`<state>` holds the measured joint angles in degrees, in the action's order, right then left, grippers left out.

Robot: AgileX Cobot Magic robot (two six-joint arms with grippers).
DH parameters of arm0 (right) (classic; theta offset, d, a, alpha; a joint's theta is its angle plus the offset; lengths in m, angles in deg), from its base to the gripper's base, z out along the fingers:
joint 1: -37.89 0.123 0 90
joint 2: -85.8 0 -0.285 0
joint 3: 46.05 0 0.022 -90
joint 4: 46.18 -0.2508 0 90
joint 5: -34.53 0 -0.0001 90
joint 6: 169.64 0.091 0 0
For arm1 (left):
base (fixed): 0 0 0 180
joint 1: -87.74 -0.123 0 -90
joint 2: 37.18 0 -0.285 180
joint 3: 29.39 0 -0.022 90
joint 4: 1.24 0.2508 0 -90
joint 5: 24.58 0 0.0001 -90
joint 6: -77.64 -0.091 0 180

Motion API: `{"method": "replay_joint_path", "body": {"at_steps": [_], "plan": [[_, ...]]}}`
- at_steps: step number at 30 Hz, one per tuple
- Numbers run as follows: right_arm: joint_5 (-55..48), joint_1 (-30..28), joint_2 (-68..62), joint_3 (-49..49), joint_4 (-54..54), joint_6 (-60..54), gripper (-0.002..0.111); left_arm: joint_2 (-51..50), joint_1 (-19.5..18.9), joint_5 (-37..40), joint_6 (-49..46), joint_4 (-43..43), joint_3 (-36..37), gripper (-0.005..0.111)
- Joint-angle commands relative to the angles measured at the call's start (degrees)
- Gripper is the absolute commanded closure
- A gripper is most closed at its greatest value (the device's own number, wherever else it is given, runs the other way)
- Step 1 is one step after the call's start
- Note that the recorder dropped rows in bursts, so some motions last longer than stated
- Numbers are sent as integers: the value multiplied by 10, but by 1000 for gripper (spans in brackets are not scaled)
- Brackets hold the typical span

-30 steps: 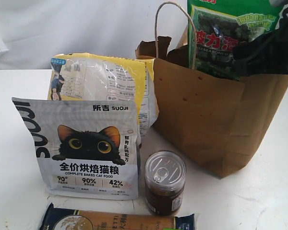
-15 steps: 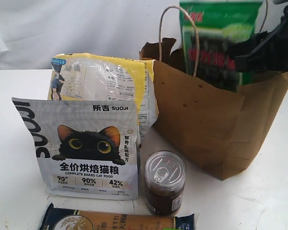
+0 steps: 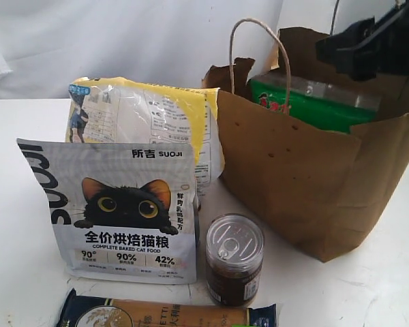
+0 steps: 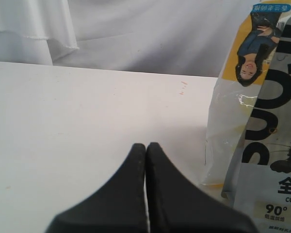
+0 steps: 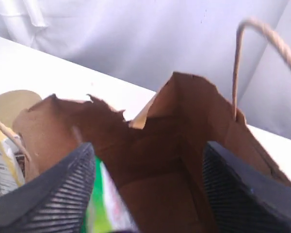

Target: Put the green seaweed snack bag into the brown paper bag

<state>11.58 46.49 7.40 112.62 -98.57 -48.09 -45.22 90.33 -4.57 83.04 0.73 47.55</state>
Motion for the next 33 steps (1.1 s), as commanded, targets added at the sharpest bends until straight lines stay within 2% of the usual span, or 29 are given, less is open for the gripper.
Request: {"method": "replay_joint_path", "body": {"at_steps": [1,4,8,10,13,15,18,24,33], "plan": [[-26,-6,25,37,-5,17,49,3,3,-5,1,1,3,107],[-49,-6,45,50,10,46,51,3,3,-5,1,1,3,107],[-84,-6,79,51,21,86,61,3,3,-5,1,1,3,107],[-104,-6,100,51,21,121,70,3,3,-5,1,1,3,107],[-149,4,134,50,23,139,100,3,3,-5,1,1,3,107],[-154,26,149,44,34,152,108,3,3,-5,1,1,3,107],[-113,50,178,-20,35,193,108,3,3,-5,1,1,3,107],[-84,102,235,-138,25,190,108,3,3,-5,1,1,3,107],[-42,107,259,-233,22,204,108,3,3,-5,1,1,3,107]]}}
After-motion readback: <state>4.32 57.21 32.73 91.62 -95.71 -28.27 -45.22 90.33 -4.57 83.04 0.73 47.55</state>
